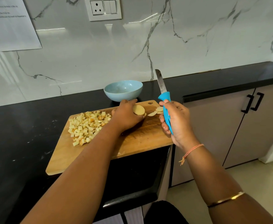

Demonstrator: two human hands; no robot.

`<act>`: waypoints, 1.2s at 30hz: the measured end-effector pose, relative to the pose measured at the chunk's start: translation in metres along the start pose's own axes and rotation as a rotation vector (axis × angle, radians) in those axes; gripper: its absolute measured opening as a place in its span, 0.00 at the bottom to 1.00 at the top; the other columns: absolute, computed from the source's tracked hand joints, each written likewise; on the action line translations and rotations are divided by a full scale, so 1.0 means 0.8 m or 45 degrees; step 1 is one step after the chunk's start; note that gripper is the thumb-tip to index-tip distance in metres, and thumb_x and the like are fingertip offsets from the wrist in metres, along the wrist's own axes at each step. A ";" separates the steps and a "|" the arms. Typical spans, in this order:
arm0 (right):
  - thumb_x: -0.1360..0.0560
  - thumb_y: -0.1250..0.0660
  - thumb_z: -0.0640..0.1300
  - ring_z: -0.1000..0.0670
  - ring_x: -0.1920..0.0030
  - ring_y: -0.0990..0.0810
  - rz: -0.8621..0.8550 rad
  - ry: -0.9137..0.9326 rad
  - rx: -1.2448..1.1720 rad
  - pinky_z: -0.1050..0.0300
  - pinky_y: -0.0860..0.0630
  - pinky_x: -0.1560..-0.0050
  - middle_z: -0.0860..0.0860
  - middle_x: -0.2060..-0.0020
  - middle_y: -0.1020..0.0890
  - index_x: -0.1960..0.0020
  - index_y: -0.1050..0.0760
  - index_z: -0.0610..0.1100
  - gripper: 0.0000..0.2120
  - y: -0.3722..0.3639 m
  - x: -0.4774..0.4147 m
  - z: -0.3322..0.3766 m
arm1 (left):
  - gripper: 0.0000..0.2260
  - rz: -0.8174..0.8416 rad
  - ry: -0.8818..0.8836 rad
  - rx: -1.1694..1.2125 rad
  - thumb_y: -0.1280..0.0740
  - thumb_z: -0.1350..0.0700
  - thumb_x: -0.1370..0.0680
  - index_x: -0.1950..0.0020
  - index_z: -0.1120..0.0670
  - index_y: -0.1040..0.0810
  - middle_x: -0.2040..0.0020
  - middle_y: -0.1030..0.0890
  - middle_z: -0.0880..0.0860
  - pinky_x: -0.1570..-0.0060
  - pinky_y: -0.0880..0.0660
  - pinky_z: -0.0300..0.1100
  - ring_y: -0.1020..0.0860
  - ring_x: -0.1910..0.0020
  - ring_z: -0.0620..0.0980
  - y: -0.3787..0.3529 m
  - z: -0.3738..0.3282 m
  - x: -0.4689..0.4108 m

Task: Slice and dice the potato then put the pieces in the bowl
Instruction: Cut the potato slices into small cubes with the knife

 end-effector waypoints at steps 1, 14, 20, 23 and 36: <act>0.21 0.39 0.47 0.54 0.80 0.33 0.000 0.002 -0.001 0.66 0.37 0.79 0.51 0.77 0.27 0.49 0.24 0.40 0.11 0.000 0.000 0.000 | 0.33 0.004 -0.001 0.048 0.28 0.47 0.27 0.25 0.52 0.36 0.31 0.32 0.55 0.34 0.31 0.53 0.30 0.34 0.54 -0.001 0.001 -0.001; 0.20 0.39 0.47 0.55 0.80 0.33 -0.002 0.007 -0.012 0.67 0.38 0.79 0.50 0.77 0.28 0.48 0.25 0.39 0.11 0.000 0.000 0.001 | 0.27 -0.069 0.061 0.249 0.23 0.49 0.31 0.36 0.51 0.30 0.40 0.24 0.50 0.47 0.24 0.43 0.27 0.45 0.47 0.006 -0.006 0.005; 0.20 0.39 0.47 0.55 0.81 0.34 0.001 0.005 -0.020 0.67 0.38 0.80 0.50 0.76 0.28 0.48 0.25 0.39 0.12 0.000 0.000 0.000 | 0.28 -0.077 0.100 0.240 0.25 0.44 0.31 0.36 0.51 0.29 0.42 0.22 0.50 0.47 0.24 0.45 0.25 0.45 0.48 0.003 -0.004 0.005; 0.20 0.39 0.47 0.55 0.81 0.34 -0.003 -0.005 -0.030 0.66 0.38 0.80 0.50 0.77 0.28 0.47 0.25 0.39 0.11 0.000 0.000 -0.001 | 0.26 -0.096 0.131 0.273 0.25 0.43 0.31 0.38 0.52 0.27 0.45 0.22 0.49 0.57 0.27 0.38 0.25 0.48 0.46 0.008 -0.002 0.007; 0.20 0.39 0.48 0.54 0.80 0.33 0.002 -0.009 -0.004 0.65 0.36 0.79 0.50 0.76 0.27 0.50 0.24 0.42 0.10 0.000 0.001 0.000 | 0.21 -0.043 0.163 0.228 0.27 0.48 0.28 0.38 0.52 0.26 0.47 0.24 0.50 0.64 0.32 0.34 0.27 0.52 0.46 0.024 0.007 0.013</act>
Point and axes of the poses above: each hand's wrist, its own x-axis away from the middle knuckle, its own y-axis out of the back of the hand, z = x × y, the point moved 3 cm from there along -x, towards the middle knuckle
